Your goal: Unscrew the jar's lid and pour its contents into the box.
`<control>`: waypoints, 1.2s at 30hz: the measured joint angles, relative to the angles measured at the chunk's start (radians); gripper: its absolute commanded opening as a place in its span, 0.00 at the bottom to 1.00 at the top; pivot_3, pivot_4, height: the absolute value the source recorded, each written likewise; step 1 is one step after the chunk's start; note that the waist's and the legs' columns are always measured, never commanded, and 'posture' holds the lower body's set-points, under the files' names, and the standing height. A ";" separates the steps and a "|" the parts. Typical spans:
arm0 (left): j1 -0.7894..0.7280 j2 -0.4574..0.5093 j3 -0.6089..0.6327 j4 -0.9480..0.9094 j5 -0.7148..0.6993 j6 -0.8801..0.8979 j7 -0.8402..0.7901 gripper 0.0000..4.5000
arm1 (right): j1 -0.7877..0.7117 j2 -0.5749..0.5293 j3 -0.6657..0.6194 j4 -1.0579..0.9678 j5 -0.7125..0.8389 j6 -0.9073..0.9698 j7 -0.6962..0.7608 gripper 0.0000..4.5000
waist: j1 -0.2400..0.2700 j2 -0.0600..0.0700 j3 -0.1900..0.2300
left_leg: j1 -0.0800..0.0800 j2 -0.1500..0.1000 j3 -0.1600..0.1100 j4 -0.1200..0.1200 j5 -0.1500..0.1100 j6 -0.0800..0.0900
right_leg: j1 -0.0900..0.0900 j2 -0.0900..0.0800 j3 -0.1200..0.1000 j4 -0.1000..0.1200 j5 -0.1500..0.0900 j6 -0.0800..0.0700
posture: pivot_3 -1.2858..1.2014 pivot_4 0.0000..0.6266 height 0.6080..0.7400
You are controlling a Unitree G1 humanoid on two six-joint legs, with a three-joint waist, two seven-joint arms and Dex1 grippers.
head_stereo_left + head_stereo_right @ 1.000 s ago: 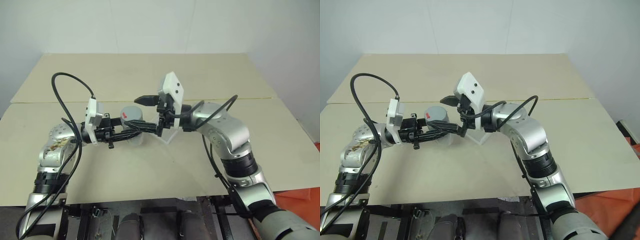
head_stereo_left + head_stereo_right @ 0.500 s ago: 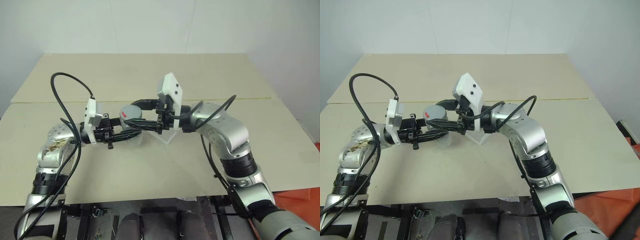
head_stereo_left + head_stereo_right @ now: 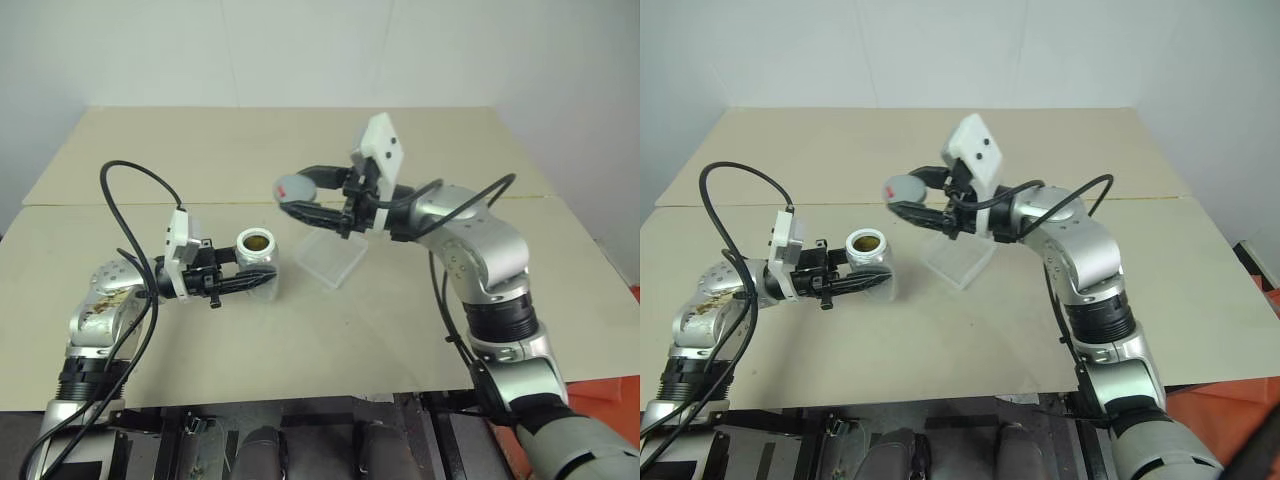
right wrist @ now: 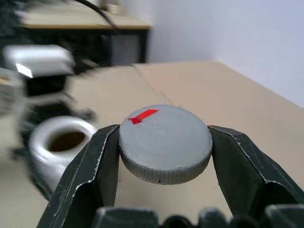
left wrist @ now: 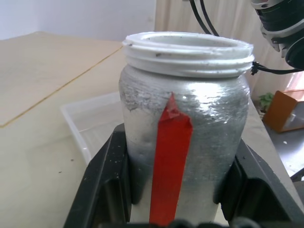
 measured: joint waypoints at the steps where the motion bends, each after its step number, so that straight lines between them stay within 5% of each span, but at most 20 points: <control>1: -0.003 0.000 0.004 0.000 0.000 -0.001 0.010 0.42 | 0.017 -0.010 -0.014 0.016 -0.017 0.000 -0.029 0.62 | 0.000 0.000 0.000 | 0.000 0.000 0.000 0.000 0.000 0.000 | 0.000 0.000 0.000 0.000 0.000 0.000 | 0.52 0.24 1.00; 12: -0.092 -0.104 -0.010 0.040 0.074 -0.071 0.173 0.42 | 0.180 -0.040 -0.065 0.230 -0.189 0.021 -0.284 0.62 | -0.004 0.000 0.000 | 0.001 0.000 0.000 0.000 0.000 0.000 | 0.000 0.000 0.001 -0.003 0.000 0.000 | 0.52 0.24 1.00; 18: -0.129 -0.137 -0.031 0.065 0.103 -0.101 0.212 0.42 | 0.139 -0.035 -0.009 0.385 -0.273 0.021 -0.313 0.98 | -0.013 0.000 0.000 | 0.001 0.000 0.000 -0.001 0.000 0.000 | 0.000 0.000 0.001 -0.002 0.000 0.000 | 0.52 0.24 1.00; 27: -0.236 -0.138 -0.095 0.223 0.268 -0.291 0.238 0.42 | 0.156 -0.259 0.039 0.224 -0.243 -0.050 0.019 0.98 | 0.007 0.000 0.000 | 0.000 -0.001 0.000 0.000 0.000 0.001 | 0.001 0.000 0.000 -0.004 0.000 0.000 | 0.52 0.24 1.00; 34: -0.510 -0.137 -0.282 0.534 0.667 -0.777 0.427 0.42 | 0.078 -0.346 0.036 0.136 -0.121 -0.080 0.293 0.98 | 0.006 0.000 0.001 | 0.000 -0.001 0.001 0.000 0.000 0.002 | 0.001 0.000 0.001 -0.004 0.001 0.001 | 0.52 0.24 1.00; 36: -0.604 -0.103 -0.418 0.637 0.934 -0.975 0.598 0.42 | 0.070 -0.352 0.037 0.129 -0.070 -0.048 0.367 0.98 | 0.009 0.000 0.001 | -0.003 -0.001 0.000 0.000 0.000 0.002 | 0.000 0.000 -0.001 -0.004 0.001 0.001 | 0.52 0.24 1.00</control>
